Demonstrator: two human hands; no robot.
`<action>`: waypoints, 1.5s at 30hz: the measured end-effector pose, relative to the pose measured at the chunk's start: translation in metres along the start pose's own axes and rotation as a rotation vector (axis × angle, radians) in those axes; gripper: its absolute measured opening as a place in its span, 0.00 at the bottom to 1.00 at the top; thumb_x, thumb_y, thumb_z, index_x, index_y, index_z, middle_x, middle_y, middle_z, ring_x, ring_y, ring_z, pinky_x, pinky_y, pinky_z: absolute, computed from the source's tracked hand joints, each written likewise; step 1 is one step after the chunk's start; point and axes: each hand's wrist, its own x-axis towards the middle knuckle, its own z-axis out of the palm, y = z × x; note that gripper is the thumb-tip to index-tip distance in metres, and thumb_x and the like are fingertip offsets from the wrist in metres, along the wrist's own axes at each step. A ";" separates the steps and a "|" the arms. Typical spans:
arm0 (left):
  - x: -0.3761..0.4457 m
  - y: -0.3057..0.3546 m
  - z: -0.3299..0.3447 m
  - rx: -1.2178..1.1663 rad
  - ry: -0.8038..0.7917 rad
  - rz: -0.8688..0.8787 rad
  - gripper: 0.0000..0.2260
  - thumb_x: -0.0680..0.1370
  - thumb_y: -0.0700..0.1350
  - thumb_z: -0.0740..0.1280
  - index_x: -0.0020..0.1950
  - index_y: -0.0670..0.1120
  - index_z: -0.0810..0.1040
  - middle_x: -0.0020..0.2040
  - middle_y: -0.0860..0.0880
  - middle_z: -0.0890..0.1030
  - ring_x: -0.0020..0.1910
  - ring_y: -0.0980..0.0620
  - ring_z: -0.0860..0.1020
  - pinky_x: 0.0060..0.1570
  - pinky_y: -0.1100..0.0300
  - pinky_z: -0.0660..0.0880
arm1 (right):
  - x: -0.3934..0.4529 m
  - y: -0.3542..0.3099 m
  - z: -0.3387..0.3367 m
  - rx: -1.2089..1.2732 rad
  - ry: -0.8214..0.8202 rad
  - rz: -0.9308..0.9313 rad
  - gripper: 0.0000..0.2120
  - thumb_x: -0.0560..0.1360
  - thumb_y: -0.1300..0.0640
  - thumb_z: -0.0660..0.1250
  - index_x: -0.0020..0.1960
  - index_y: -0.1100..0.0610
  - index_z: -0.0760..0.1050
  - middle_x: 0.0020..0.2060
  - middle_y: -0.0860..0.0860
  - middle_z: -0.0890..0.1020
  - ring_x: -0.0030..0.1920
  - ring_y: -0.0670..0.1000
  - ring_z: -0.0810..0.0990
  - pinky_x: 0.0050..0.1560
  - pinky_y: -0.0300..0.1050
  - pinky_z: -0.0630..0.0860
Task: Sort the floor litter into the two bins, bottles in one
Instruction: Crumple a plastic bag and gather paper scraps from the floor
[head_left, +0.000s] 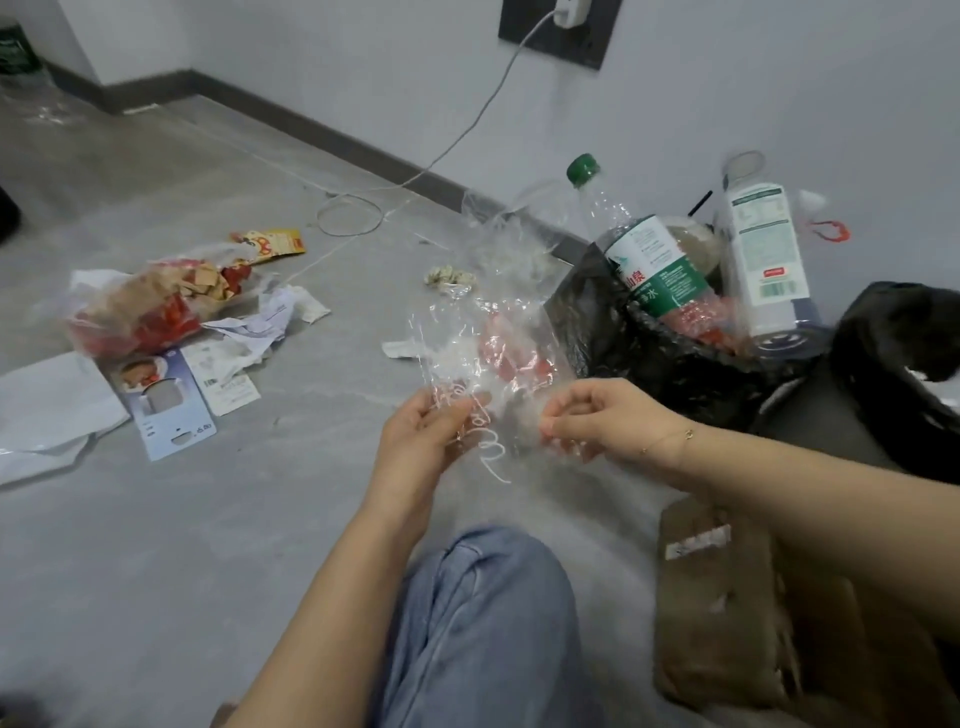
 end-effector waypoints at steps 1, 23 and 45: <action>-0.004 0.001 0.010 0.009 -0.011 0.013 0.06 0.77 0.37 0.66 0.53 0.42 0.78 0.43 0.48 0.85 0.42 0.53 0.83 0.43 0.64 0.80 | -0.009 -0.006 -0.011 -0.055 0.018 0.011 0.05 0.72 0.61 0.72 0.46 0.59 0.78 0.38 0.52 0.83 0.34 0.47 0.79 0.34 0.40 0.75; -0.061 -0.038 0.107 -0.157 -0.465 -0.281 0.06 0.70 0.36 0.67 0.40 0.46 0.81 0.40 0.46 0.78 0.35 0.52 0.77 0.29 0.66 0.75 | -0.144 0.040 -0.109 0.617 -0.048 0.107 0.11 0.74 0.67 0.63 0.49 0.59 0.82 0.37 0.55 0.81 0.35 0.49 0.78 0.33 0.37 0.78; -0.069 -0.059 0.156 0.299 -0.565 0.140 0.15 0.76 0.34 0.68 0.60 0.45 0.79 0.54 0.49 0.83 0.46 0.51 0.79 0.47 0.60 0.78 | -0.165 0.045 -0.144 -0.453 0.144 0.066 0.08 0.70 0.50 0.73 0.40 0.55 0.83 0.29 0.45 0.80 0.32 0.40 0.76 0.37 0.33 0.72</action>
